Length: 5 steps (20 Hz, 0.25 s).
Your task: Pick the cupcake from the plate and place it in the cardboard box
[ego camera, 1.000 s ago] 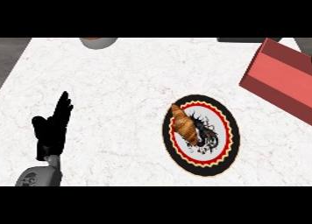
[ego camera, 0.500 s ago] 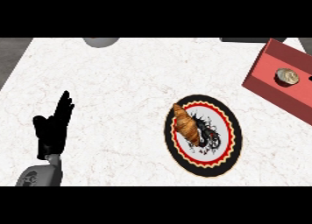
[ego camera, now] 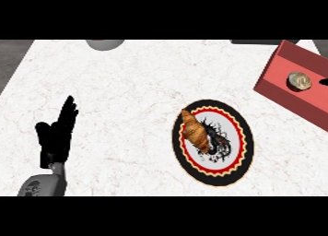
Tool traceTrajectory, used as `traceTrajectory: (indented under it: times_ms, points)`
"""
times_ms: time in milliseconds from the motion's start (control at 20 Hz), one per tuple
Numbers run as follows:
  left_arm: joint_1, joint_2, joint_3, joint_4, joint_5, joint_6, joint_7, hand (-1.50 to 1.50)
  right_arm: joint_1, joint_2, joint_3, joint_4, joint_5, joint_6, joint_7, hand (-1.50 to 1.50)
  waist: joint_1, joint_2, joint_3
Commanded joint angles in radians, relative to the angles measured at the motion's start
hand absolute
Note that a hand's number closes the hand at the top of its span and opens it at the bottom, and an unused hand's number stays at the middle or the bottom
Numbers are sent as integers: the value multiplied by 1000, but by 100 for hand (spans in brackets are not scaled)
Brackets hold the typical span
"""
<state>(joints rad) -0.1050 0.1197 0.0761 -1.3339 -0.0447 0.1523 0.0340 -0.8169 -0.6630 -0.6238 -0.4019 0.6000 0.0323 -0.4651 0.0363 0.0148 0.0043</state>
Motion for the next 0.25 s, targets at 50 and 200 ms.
traceTrajectory:
  times_ms: [50, 200]
  points:
    - [18, -10, 1, -5, 2, 6, -4, 0, 7, -33, -136, 70, -157, 115, -110, -150, -10, -3, 0]
    - [-8, -2, 4, 6, 2, 2, 4, 0, -13, -137, -180, 127, -189, 158, -68, -150, -1, 4, 0]
